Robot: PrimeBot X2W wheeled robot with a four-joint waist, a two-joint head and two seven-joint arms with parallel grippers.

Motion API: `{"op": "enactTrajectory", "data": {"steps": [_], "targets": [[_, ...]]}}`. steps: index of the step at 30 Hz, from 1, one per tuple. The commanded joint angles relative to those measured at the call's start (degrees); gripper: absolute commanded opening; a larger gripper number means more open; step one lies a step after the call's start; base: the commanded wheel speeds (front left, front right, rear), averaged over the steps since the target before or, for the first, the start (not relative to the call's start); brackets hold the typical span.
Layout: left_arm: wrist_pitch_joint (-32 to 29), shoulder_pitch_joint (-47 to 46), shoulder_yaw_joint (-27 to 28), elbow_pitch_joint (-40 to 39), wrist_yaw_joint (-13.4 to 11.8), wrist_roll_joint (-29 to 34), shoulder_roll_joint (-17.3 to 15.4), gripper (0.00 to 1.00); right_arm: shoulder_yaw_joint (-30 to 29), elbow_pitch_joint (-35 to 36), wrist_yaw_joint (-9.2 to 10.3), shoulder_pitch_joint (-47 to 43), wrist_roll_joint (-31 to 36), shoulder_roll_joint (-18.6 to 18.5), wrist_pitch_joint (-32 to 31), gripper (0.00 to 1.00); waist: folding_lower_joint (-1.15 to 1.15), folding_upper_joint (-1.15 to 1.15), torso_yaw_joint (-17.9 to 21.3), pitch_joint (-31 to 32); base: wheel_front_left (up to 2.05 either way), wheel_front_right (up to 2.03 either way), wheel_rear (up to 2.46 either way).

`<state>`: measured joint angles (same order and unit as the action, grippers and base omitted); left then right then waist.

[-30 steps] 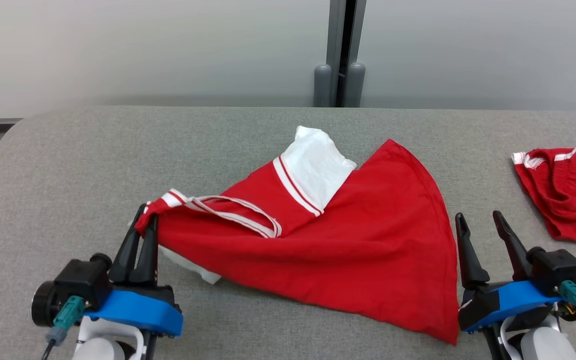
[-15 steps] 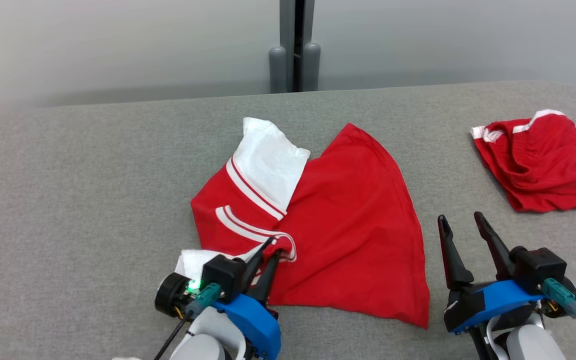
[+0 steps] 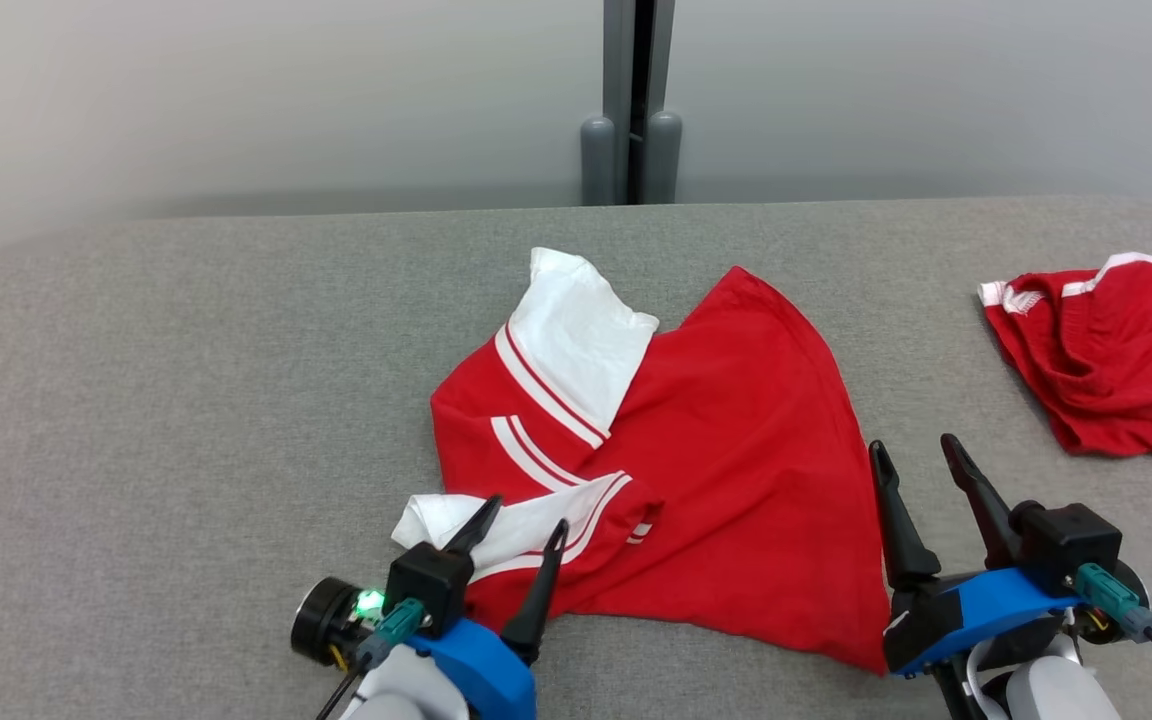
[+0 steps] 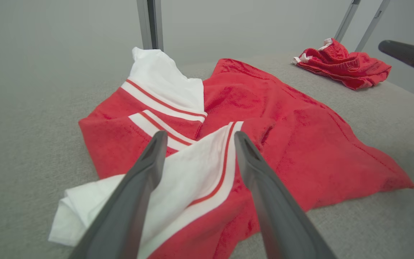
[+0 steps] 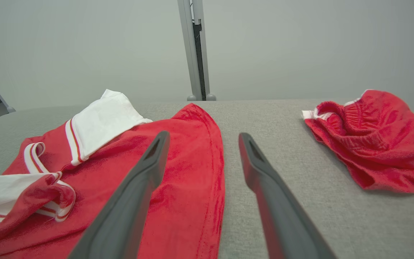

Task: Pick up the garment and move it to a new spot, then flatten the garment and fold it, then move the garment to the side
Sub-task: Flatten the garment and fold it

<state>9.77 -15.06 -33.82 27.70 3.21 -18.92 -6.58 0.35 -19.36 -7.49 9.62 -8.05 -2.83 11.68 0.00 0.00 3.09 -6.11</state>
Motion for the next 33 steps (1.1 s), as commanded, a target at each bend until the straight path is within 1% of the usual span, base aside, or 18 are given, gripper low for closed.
{"op": "enactTrajectory", "data": {"steps": [1, 6, 10, 17, 20, 23, 24, 25, 27, 28, 33], "targets": [[-0.1, 1.5, 0.5, -0.4, -0.3, -0.3, -0.9, 1.0, 0.2, 0.0, -0.01, -0.3, 0.0, -0.1, 0.3, 1.0, 0.0, 0.0, -0.4, 0.0, 0.0, 0.0, 0.0], [-1.6, 4.1, 2.0, -2.0, -1.9, -0.8, -4.7, 1.0, 0.8, -0.3, -0.01, 0.0, -0.5, -0.1, 0.2, 1.0, 0.0, 0.0, -1.7, 0.1, 0.0, 0.0, 0.0], [-2.9, 3.8, 2.4, -1.9, -2.8, -0.6, -6.5, 1.0, 1.4, -0.4, -0.01, 0.4, -0.6, -0.1, 0.2, 1.0, 0.0, 0.0, -1.5, -0.3, 0.0, 0.0, 0.0], [-5.3, 2.1, 1.2, -3.3, -0.8, -1.7, -6.4, 1.0, 0.4, -0.2, -0.01, 0.7, 0.3, -0.1, 0.0, 1.0, 0.0, 0.0, 0.1, -1.2, 0.0, 0.0, 0.0], [-6.4, 1.9, 0.8, -3.6, -0.5, -2.1, -6.3, 1.0, 0.0, -0.2, -0.01, 0.6, 0.3, -0.1, 0.0, 1.0, 0.0, 0.0, 0.6, -1.4, 0.0, 0.0, 0.0], [-7.6, 1.7, 0.7, -3.1, -1.0, -2.2, -6.6, 1.0, 0.0, -0.2, -0.01, 0.8, 0.1, -0.1, 0.1, 1.0, 0.0, 0.0, 1.0, -1.6, 0.0, 0.0, 0.0], [-8.0, 1.7, 0.8, -2.9, -1.2, -2.3, -6.6, 0.93, 0.1, -0.3, -0.01, 0.9, 0.0, -0.1, 0.1, 1.0, 0.0, 0.0, 1.1, -1.7, 0.0, 0.0, 0.0], [-8.1, 1.6, 0.8, -2.7, -1.3, -2.3, -6.7, 0.54, 0.1, -0.3, -0.01, 1.0, -0.1, -0.1, 0.2, 1.0, 0.0, 0.0, 1.2, -1.7, 0.0, 0.0, 0.0], [-8.4, 1.4, 0.6, -2.4, -1.6, -1.9, -6.9, 0.11, -0.1, -0.3, -0.01, 1.0, -0.1, -0.1, 0.3, 1.0, 0.0, 0.0, 1.2, -1.8, 0.0, 0.0, 0.0], [-8.4, 1.3, 0.7, -2.2, -1.6, -2.0, -6.8, 0.0, -0.2, -0.3, -0.01, 1.0, -0.1, -0.1, 0.4, 1.0, 0.0, 0.0, 1.1, -1.8, 0.0, 0.0, 0.0], [-5.6, 1.3, 1.8, -3.7, -2.6, -2.5, -7.1, 0.0, -0.8, -0.5, -0.01, 0.8, -0.1, -0.1, 0.6, 1.0, 0.0, 0.0, -0.3, -1.5, 0.0, 0.0, 0.0]]}}
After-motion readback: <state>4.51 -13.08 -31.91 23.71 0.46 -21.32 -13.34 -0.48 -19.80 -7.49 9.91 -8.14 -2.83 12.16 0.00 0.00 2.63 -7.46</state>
